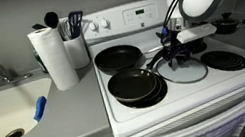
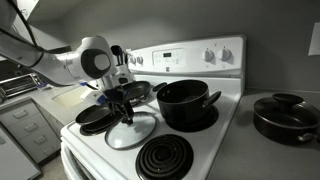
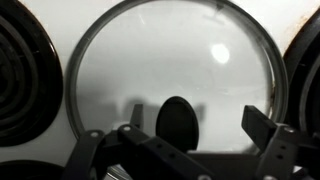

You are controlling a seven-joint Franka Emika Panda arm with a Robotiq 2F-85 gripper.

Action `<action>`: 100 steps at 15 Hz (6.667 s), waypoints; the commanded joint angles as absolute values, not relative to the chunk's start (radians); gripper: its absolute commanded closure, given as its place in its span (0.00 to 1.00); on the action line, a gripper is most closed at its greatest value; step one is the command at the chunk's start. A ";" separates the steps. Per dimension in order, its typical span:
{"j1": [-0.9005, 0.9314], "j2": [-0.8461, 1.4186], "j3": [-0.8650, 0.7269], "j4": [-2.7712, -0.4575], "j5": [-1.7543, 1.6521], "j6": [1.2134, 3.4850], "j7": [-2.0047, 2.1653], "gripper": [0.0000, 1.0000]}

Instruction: Put the lid on the black pot on the right back plate of the stove

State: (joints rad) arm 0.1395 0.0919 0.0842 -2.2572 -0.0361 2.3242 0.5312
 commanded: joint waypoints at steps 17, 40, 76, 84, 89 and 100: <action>0.130 0.068 0.066 -2.297 -0.069 2.369 0.575 0.68; 0.158 -0.023 0.119 -2.287 -0.071 2.178 0.588 0.86; -0.043 -0.422 0.093 -2.363 -0.140 2.018 0.768 0.61; -0.050 -0.369 0.072 -2.349 -0.137 1.994 0.722 0.86; -0.075 -0.282 0.041 -2.259 -0.182 1.966 0.610 0.86; -0.101 -0.050 -0.050 -1.989 -0.225 1.990 0.397 0.86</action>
